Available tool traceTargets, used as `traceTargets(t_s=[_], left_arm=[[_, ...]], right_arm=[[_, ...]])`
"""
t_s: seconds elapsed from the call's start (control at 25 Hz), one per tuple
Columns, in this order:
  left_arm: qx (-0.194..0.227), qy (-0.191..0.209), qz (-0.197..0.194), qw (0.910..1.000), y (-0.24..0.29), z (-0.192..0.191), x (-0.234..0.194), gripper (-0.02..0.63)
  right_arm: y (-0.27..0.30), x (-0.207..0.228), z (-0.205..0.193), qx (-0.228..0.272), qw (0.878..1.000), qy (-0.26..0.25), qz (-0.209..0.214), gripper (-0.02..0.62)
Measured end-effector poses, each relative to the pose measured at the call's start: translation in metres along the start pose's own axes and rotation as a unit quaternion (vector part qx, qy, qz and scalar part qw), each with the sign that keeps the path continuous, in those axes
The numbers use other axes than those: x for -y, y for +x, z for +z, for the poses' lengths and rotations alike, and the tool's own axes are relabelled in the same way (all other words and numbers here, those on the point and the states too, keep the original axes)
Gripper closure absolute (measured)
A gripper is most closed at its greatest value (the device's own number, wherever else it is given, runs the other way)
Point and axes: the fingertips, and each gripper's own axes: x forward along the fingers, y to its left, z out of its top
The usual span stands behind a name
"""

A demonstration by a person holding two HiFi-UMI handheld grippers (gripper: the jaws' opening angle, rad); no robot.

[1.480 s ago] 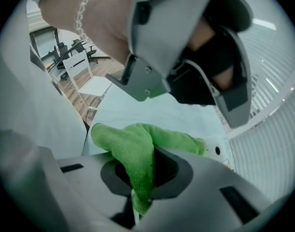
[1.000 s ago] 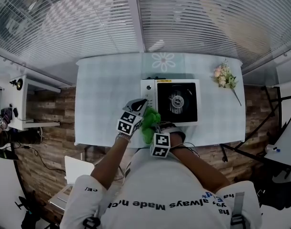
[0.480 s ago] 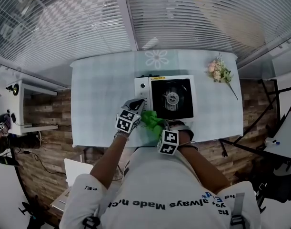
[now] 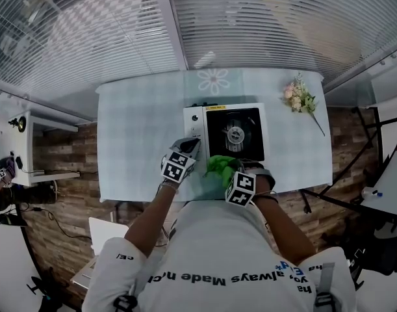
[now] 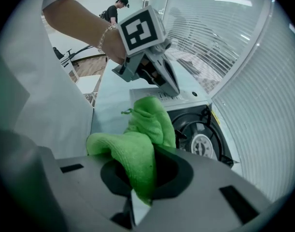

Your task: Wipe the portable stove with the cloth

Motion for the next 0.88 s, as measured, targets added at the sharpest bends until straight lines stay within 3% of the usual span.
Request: traceTargets(t_s=[0.56, 0.88], left_arm=[[-0.020, 0.027, 0.019, 0.9993, 0.001, -0.003, 0.001, 0.595], [-0.021, 0.022, 0.019, 0.9994, 0.002, -0.002, 0.003, 0.595]], right_arm=[[-0.008, 0.026, -0.043, 0.000, 0.997, 0.071, -0.011, 0.569], [-0.016, 0.037, -0.076, -0.016, 0.994, 0.106, -0.027, 0.569]])
